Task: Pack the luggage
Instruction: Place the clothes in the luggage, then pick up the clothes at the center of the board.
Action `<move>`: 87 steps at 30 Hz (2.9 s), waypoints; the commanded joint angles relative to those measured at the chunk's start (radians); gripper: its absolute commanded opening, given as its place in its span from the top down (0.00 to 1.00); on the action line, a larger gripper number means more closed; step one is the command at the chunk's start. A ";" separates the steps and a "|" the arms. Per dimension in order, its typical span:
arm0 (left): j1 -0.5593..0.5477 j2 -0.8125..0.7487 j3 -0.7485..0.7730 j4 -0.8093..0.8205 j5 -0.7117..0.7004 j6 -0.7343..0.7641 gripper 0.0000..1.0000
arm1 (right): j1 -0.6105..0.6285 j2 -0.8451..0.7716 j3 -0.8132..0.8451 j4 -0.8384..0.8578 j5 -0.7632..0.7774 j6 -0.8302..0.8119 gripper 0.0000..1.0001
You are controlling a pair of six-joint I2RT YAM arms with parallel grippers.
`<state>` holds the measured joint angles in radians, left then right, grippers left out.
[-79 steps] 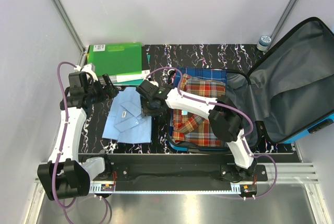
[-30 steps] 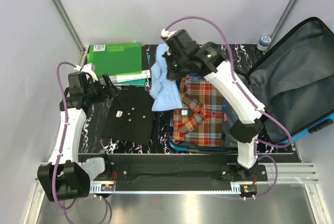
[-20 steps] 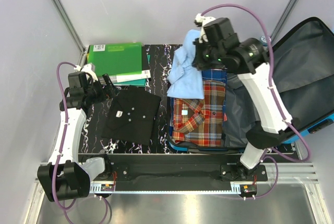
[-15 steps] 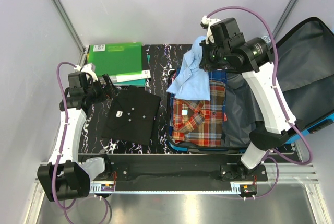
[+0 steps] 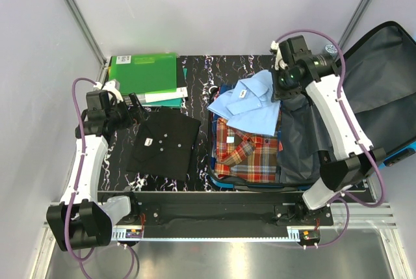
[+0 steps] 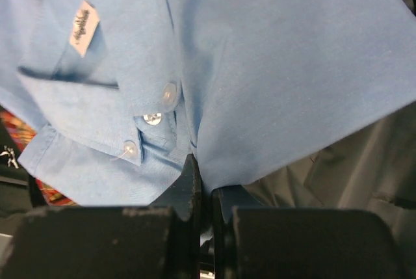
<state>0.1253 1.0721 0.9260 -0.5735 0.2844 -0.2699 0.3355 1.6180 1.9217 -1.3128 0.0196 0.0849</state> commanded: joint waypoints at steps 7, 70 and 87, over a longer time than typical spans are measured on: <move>-0.010 -0.012 -0.003 0.046 0.030 -0.008 0.01 | -0.165 -0.107 -0.224 0.110 0.066 -0.060 1.00; -0.029 -0.015 -0.001 0.047 0.029 -0.008 0.01 | -0.204 -0.125 -0.665 0.500 -0.276 0.259 0.00; -0.030 -0.017 -0.003 0.046 0.022 -0.008 0.01 | 0.043 -0.196 -0.268 0.368 -0.172 0.288 0.00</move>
<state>0.0990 1.0721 0.9245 -0.5732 0.2878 -0.2703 0.2584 1.4578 1.5669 -0.9195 -0.1925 0.3458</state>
